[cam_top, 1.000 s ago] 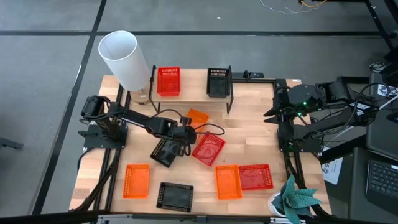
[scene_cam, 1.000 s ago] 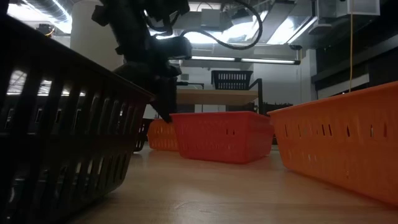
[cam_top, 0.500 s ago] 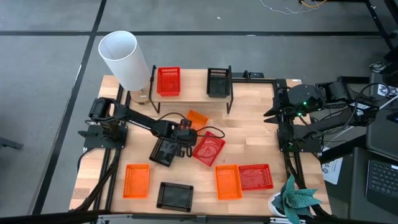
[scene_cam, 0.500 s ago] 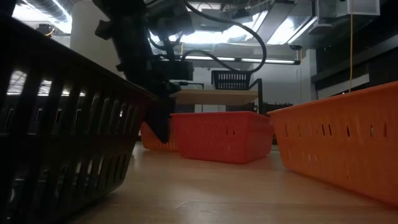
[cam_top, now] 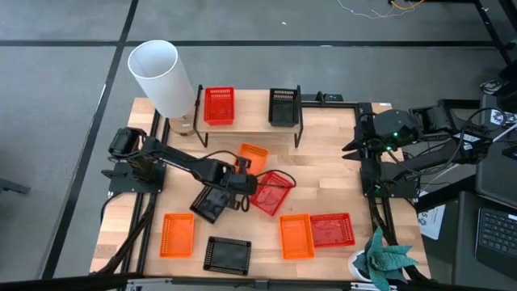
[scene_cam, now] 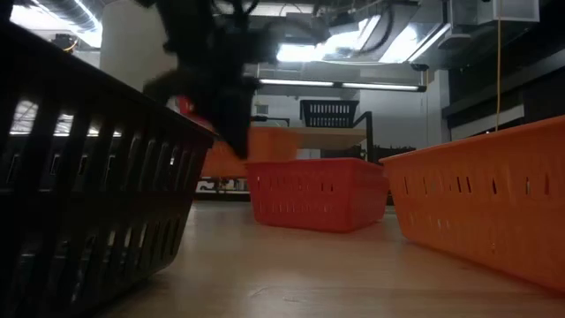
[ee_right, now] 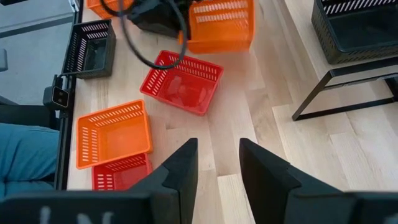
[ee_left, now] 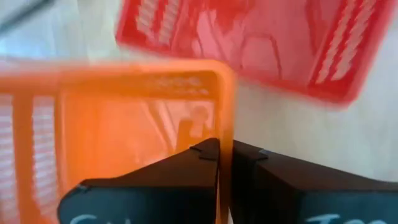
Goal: Stack baskets on shelf by color
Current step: Put the top orange bin on the shelf
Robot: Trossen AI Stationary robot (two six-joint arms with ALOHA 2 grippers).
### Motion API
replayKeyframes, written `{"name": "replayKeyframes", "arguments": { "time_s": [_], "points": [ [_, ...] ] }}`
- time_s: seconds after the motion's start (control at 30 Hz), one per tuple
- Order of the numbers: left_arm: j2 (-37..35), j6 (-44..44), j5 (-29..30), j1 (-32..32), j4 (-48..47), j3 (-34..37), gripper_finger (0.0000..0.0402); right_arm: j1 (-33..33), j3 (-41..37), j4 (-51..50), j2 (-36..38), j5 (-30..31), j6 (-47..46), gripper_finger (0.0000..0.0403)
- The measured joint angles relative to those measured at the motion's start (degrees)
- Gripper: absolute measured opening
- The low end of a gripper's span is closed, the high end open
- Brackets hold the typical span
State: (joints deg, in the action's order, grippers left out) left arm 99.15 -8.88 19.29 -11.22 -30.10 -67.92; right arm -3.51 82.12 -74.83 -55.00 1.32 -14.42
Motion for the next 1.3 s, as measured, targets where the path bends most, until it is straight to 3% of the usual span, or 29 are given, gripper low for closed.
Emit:
{"name": "replayKeyframes", "arguments": {
  "time_s": [0.23,0.37,0.5,0.67,0.93,1.1,1.3],
  "points": [
    [0.0,4.3,-0.6,-3.1,-13.0,-12.9,0.0000,0.0,-4.2,0.0,0.2,0.5,-0.3,0.0116],
    [0.1,2.5,3.0,-3.6,-19.0,-20.3,0.0000,0.0,-7.0,0.8,0.1,0.6,-1.4,0.0116],
    [0.1,0.5,4.2,0.3,-26.9,-26.8,0.0000,0.0,-8.1,1.4,0.1,0.6,-1.8,0.0116],
    [0.1,-1.5,3.8,9.9,-31.8,-32.7,0.0000,0.0,-8.1,1.8,0.7,0.7,-1.8,0.0116],
    [0.1,-10.3,-11.1,25.4,-29.2,-34.4,0.0000,0.0,-8.1,1.8,2.1,0.7,-1.7,0.0116],
    [2.1,-11.3,-12.4,30.4,-28.3,-34.4,0.0000,0.0,-8.1,1.8,2.3,0.7,-1.6,0.0116],
    [3.7,-13.2,-14.8,31.4,-25.6,-34.4,0.0000,0.0,-8.1,1.8,2.3,0.7,-1.6,0.0116]
  ]
}}
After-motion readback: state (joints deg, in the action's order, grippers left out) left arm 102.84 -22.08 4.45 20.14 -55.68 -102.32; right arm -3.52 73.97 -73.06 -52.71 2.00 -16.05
